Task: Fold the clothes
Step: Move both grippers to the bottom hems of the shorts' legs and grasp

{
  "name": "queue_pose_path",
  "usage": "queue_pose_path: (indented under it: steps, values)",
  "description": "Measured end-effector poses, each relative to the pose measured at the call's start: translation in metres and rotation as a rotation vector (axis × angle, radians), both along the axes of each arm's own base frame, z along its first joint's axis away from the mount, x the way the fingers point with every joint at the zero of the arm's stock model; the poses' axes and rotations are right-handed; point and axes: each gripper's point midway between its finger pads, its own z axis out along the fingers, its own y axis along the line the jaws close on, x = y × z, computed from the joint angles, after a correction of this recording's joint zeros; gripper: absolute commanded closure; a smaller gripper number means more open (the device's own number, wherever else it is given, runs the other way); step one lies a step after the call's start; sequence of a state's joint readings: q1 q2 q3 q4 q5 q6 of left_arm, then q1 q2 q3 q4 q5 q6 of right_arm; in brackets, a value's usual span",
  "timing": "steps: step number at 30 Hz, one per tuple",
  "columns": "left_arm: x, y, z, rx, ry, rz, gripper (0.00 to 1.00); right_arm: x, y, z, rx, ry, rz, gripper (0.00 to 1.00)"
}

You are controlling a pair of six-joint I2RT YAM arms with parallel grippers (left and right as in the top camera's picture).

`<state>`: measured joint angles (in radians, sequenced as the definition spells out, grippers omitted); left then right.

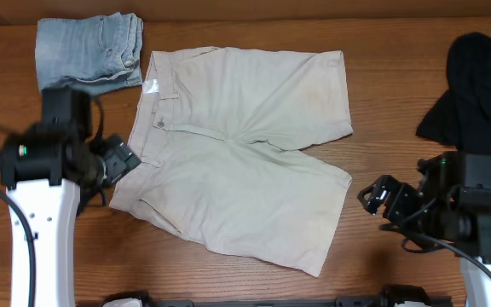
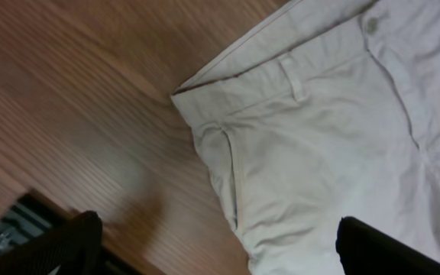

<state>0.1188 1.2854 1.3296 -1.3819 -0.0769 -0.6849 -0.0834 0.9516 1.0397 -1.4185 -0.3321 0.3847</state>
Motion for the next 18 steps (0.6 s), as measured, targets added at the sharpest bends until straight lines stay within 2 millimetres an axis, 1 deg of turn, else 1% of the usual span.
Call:
queue_pose_path:
  steps: [3, 5, 9, 11, 13, 15, 17, 18]
  values:
    - [-0.004, 0.007, -0.036, -0.034, 0.008, 0.066, 0.0, -0.002, 0.003, -0.014, 0.017, 0.031, 0.004, 0.0]
    - [-0.007, 0.011, -0.065, -0.054, 0.027, 0.096, 0.0, -0.003, 0.004, -0.023, 0.028, 0.049, 0.008, 0.01]
    - [-0.009, 0.012, -0.109, -0.085, 0.039, 0.138, 0.02, -0.008, 0.007, -0.039, 0.042, 0.093, 0.017, 0.05]
    - [-0.007, 0.012, -0.124, -0.088, 0.028, 0.143, 0.02, -0.012, 0.007, -0.044, 0.045, 0.111, 0.02, 0.06]
    - [-0.004, 0.012, -0.14, -0.092, 0.017, 0.146, 0.05, -0.013, 0.008, -0.047, 0.047, 0.12, 0.021, 0.08]
    - [-0.003, 0.012, -0.152, -0.095, 0.011, 0.152, 0.05, -0.012, 0.008, -0.047, 0.051, 0.115, 0.022, 0.09]
    - [0.002, 0.013, -0.168, -0.099, -0.001, 0.166, 0.06, -0.011, 0.01, -0.046, 0.05, 0.109, 0.027, 0.08]
    - [0.001, 0.013, -0.171, -0.099, 0.005, 0.168, 0.07, -0.011, 0.011, -0.046, 0.048, 0.109, 0.028, 0.09]
